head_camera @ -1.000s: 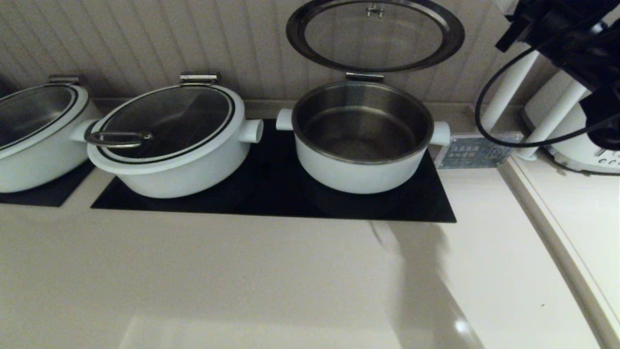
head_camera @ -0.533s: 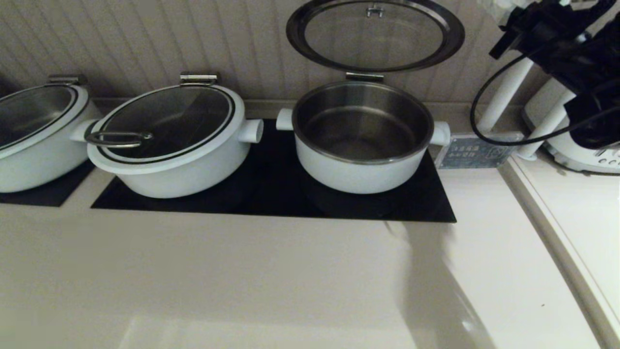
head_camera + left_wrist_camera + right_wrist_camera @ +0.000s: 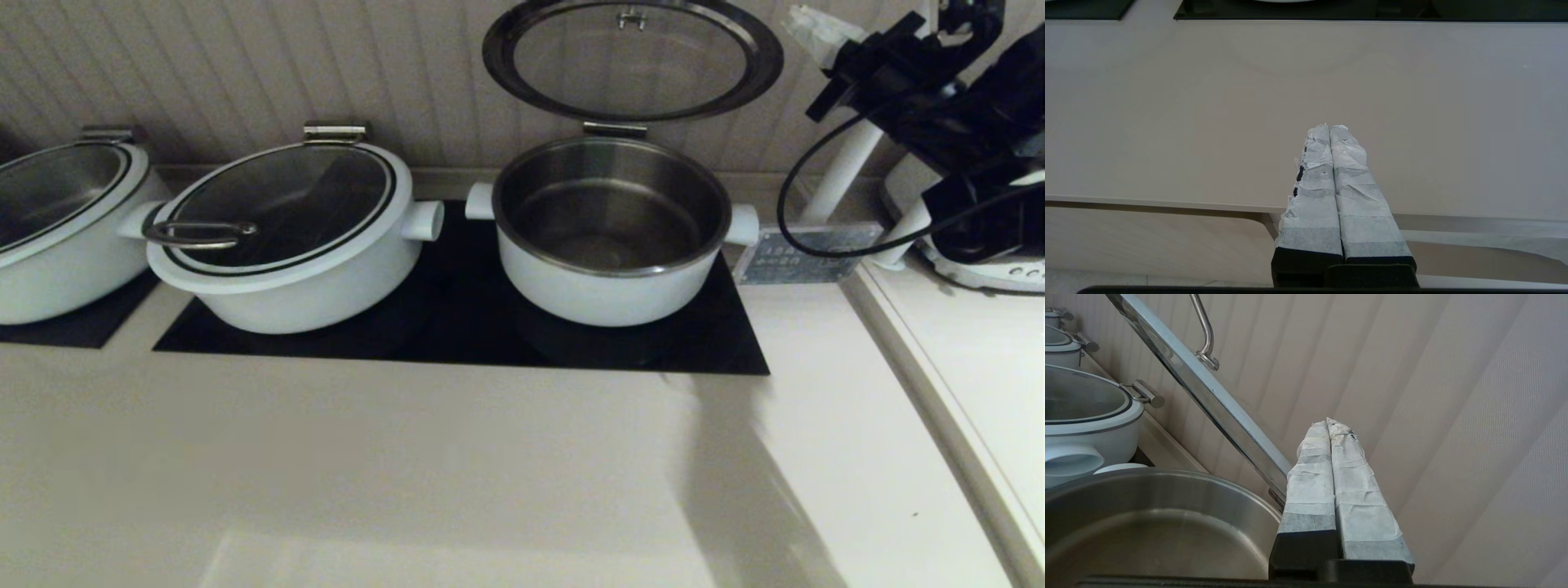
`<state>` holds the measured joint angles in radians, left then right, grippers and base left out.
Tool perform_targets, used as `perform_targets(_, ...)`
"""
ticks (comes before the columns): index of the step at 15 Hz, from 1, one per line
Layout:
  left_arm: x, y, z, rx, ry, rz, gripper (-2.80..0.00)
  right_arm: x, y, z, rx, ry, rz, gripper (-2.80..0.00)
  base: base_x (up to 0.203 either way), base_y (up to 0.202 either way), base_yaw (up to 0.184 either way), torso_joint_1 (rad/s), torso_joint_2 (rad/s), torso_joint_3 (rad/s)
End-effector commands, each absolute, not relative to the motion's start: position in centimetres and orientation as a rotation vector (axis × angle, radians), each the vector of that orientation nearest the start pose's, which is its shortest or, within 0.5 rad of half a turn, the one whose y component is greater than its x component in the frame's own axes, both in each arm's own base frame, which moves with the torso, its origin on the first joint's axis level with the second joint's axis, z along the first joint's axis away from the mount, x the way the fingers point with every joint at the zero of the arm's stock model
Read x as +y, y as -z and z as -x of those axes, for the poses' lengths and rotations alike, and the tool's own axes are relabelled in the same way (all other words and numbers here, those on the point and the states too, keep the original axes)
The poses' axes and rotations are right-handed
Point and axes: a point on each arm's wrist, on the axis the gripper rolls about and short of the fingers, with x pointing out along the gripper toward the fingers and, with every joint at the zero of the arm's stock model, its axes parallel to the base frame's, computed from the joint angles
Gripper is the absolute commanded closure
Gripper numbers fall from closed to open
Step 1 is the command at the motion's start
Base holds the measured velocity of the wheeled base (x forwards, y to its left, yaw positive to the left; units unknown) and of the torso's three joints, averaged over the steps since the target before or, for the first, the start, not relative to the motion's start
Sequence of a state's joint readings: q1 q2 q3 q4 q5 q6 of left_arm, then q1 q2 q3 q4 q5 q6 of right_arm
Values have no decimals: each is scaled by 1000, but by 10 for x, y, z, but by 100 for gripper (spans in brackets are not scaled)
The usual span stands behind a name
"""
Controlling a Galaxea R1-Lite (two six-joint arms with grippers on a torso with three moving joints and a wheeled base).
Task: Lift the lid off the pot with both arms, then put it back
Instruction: Close the pot lid
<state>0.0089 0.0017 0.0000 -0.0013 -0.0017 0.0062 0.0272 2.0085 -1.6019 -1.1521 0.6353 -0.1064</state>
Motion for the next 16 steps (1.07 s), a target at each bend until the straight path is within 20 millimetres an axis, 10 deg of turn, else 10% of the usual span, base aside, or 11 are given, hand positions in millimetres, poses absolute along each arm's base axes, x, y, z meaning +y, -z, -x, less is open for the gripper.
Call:
perform_targets(1,0,-76,23,-1,-8,-6,0,24,-336,-390,-757,-598,327,0,0,0,0,0,0,0)
perform_targets(16,0,-76,23,0,-8,-6,0,26,-326,-374,-731,-696,350,0,0,0,0,0,0,0)
